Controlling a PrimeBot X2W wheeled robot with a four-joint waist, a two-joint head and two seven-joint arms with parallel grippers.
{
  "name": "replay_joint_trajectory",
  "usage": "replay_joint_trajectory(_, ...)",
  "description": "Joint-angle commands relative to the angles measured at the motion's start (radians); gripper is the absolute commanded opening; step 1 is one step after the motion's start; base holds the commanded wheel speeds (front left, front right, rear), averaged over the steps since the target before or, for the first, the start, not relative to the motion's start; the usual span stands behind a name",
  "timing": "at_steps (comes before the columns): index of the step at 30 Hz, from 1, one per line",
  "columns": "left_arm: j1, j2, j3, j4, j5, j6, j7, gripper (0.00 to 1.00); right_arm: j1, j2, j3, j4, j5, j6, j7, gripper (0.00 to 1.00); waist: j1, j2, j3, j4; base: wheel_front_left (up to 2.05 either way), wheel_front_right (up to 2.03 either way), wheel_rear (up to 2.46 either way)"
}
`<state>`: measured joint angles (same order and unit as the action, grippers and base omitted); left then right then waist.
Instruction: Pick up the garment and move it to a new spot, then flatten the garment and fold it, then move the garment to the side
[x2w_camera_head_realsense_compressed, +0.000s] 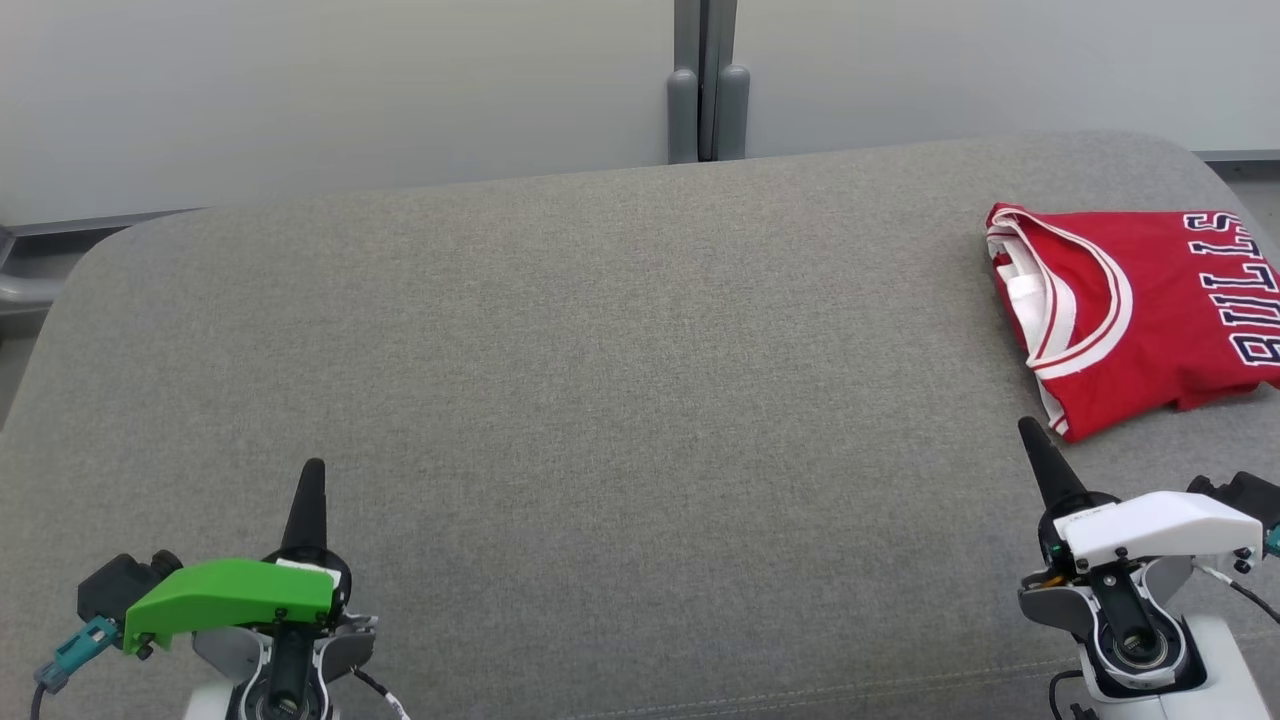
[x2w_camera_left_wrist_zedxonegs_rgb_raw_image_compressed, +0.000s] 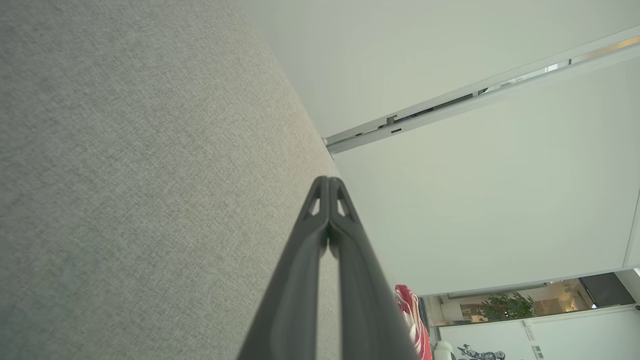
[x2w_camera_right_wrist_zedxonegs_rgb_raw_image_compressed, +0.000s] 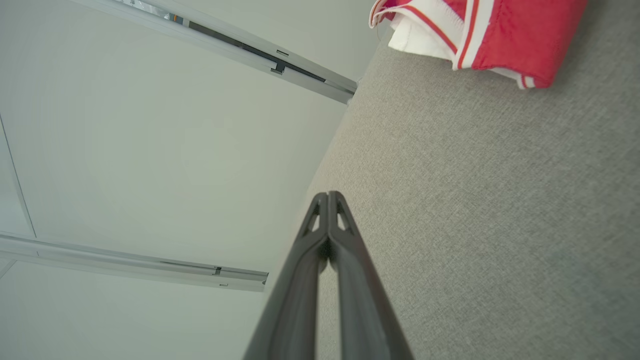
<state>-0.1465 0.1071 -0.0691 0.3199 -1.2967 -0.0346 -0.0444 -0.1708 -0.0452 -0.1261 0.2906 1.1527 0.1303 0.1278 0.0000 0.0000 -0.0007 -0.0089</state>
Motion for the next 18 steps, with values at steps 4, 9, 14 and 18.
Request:
replay_joint_trajectory(4,-0.035,-0.008,0.020,-0.002,-0.043,-0.015,0.013,0.00,-0.030,-0.005,-0.013,0.006,0.056,0.001,0.010,0.00,0.0000,0.0000,0.000,0.001,0.00,0.00,0.00)
replay_joint_trajectory(9,-0.043,-0.013,0.032,0.003,-0.075,-0.026,0.023,0.00,-0.035,-0.006,-0.021,0.016,0.100,0.001,0.016,0.00,0.0000,0.0000,0.000,0.002,0.00,0.00,0.00)
replay_joint_trajectory(14,-0.047,-0.019,0.047,0.009,-0.114,-0.038,0.034,0.00,-0.043,-0.006,-0.031,0.028,0.149,0.001,0.023,0.00,0.0000,0.0000,0.000,0.003,0.00,0.00,0.00)
replay_joint_trajectory(18,-0.053,-0.024,0.057,0.013,-0.136,-0.045,0.041,0.00,-0.048,-0.006,-0.037,0.035,0.181,0.001,0.029,0.00,0.0000,0.0000,0.001,0.003,0.00,0.00,0.00)
